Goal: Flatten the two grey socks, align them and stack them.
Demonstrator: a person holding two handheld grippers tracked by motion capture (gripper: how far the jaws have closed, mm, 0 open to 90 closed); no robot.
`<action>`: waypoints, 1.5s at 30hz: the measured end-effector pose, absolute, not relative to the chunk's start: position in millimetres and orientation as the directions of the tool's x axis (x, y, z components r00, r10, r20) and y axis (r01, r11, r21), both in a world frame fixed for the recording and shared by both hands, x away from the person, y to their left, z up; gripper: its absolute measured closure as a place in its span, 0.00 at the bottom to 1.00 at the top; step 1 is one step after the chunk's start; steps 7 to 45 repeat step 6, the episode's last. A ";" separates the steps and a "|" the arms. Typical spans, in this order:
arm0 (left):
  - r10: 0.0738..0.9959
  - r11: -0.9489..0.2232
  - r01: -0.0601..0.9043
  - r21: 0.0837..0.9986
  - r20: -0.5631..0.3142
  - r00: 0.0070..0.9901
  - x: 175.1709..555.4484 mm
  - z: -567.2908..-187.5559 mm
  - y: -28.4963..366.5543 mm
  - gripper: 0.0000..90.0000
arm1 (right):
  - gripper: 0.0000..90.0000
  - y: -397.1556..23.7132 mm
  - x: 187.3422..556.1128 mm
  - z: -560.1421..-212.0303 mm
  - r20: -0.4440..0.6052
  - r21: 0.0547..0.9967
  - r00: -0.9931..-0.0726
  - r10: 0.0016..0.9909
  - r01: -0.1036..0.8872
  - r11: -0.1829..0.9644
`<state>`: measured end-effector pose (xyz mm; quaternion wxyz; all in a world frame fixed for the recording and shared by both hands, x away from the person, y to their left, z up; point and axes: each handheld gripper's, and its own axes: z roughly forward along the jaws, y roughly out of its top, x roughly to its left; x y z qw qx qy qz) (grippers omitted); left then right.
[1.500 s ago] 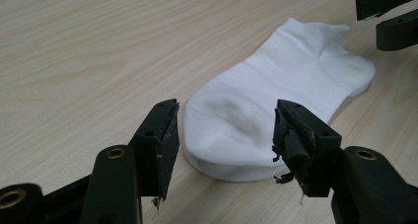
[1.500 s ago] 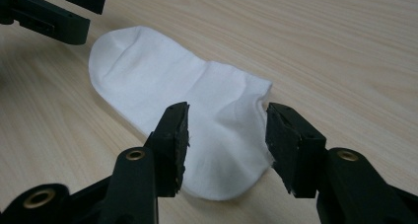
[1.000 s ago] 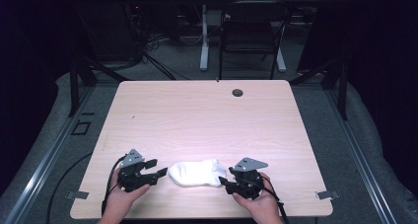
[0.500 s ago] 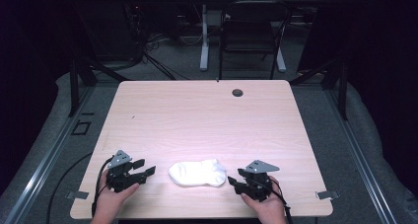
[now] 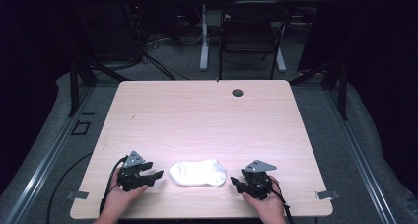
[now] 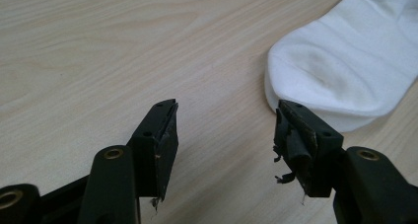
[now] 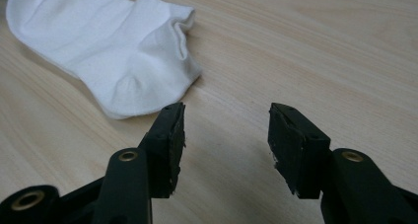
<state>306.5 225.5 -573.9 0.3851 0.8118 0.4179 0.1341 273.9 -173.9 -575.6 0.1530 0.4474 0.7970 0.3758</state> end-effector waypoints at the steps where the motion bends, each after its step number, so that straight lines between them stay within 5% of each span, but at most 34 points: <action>1: 0.786 -0.355 0.574 0.738 -0.097 0.611 306.6 -573.4 226.1 0.47 | 0.53 -174.2 273.7 -575.8 0.087 0.737 -0.549 0.831 0.597 0.317; 45: 0.793 -0.321 0.548 0.773 -0.098 0.602 303.9 -570.0 228.0 0.46 | 0.49 -179.6 273.5 -574.6 0.092 0.754 -0.520 0.849 0.593 0.281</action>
